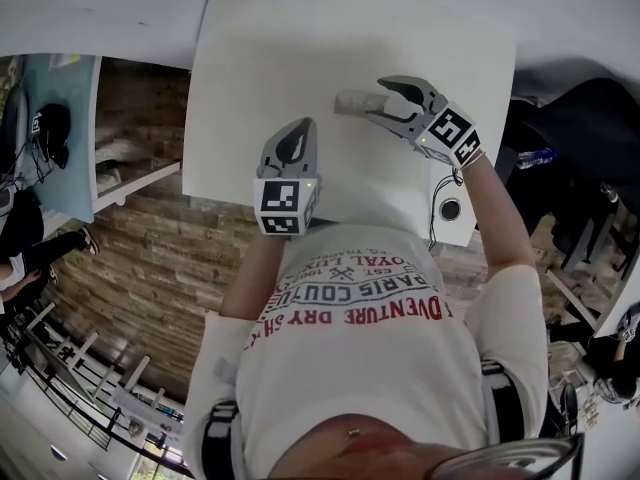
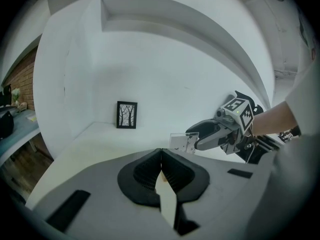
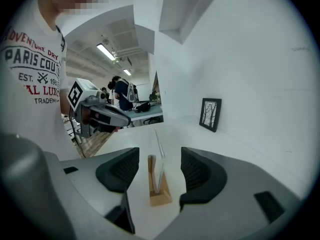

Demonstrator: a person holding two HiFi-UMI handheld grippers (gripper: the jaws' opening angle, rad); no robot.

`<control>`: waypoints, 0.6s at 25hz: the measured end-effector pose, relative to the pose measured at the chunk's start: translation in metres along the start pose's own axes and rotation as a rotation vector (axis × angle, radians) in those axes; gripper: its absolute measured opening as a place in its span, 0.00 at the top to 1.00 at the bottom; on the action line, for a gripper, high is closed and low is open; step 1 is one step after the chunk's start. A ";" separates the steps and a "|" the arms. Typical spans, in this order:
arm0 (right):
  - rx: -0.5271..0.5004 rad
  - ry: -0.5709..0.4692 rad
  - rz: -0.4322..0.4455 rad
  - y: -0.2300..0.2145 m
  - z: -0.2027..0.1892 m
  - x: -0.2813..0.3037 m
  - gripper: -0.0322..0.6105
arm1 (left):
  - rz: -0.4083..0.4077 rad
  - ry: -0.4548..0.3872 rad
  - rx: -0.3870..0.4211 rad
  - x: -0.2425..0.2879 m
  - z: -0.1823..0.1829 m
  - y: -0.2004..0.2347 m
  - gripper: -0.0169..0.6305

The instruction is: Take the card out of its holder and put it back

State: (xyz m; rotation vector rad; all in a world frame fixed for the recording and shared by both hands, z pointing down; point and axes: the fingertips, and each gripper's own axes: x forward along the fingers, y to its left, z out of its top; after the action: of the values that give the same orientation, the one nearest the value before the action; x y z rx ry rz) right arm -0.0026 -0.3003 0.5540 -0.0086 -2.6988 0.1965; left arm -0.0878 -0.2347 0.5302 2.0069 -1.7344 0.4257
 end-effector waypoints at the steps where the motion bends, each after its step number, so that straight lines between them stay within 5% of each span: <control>1: 0.003 -0.016 -0.024 0.000 0.005 -0.005 0.56 | -0.008 -0.007 0.005 -0.001 0.002 -0.001 0.94; 7: 0.002 -0.116 -0.176 0.008 0.040 -0.039 0.57 | -0.060 -0.048 0.033 -0.011 0.015 -0.011 0.94; 10: -0.016 -0.156 -0.289 0.011 0.057 -0.054 0.86 | -0.088 -0.073 0.050 -0.016 0.023 -0.015 0.94; 15: 0.009 -0.157 -0.457 0.023 0.069 -0.059 0.90 | -0.128 -0.119 0.067 -0.026 0.039 -0.013 0.94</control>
State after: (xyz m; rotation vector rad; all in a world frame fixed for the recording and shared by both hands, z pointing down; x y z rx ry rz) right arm 0.0216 -0.2887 0.4638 0.6432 -2.7649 0.0704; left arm -0.0813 -0.2314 0.4824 2.2178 -1.6676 0.3320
